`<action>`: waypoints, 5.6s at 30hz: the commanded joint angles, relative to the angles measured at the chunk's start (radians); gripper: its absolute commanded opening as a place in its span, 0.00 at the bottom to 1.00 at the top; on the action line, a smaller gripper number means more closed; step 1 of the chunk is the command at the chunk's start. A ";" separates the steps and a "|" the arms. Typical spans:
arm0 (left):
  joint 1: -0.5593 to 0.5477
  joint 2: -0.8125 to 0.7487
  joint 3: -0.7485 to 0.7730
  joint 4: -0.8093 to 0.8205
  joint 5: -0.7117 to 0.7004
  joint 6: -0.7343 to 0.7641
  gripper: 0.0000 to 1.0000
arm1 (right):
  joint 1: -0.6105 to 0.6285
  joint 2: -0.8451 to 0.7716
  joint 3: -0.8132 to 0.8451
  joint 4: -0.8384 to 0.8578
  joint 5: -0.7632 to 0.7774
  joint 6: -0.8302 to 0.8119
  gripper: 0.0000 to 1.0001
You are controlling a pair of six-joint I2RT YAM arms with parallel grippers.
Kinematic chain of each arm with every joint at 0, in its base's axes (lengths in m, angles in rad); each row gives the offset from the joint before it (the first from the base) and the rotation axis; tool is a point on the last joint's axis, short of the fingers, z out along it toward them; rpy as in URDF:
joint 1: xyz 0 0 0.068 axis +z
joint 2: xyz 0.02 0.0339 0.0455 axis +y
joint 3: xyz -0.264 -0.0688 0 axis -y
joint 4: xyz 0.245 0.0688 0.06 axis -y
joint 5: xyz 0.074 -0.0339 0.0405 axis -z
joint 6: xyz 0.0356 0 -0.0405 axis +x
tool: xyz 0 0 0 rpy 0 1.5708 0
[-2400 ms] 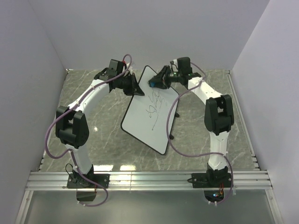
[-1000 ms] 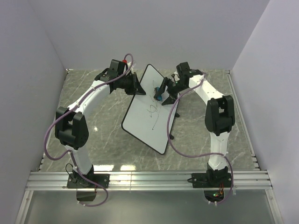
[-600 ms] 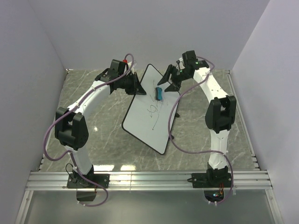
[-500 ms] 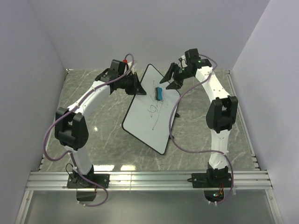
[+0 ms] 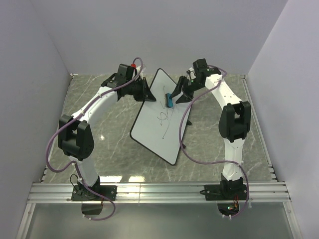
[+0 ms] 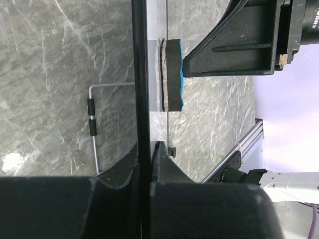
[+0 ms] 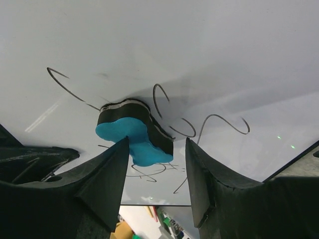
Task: Erase the whiteboard
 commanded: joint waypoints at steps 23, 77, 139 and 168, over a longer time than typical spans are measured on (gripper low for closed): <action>-0.099 0.091 -0.106 -0.174 -0.203 0.229 0.00 | 0.049 -0.053 0.048 -0.004 -0.025 -0.031 0.49; -0.086 0.053 -0.153 -0.160 -0.220 0.228 0.00 | 0.075 0.140 0.235 0.378 0.001 0.340 0.00; -0.086 0.042 -0.150 -0.148 -0.208 0.228 0.00 | 0.239 -0.348 -0.381 0.192 0.195 -0.003 0.00; -0.117 0.017 -0.164 -0.150 -0.220 0.229 0.00 | 0.087 -0.085 -0.035 0.040 0.359 -0.048 0.00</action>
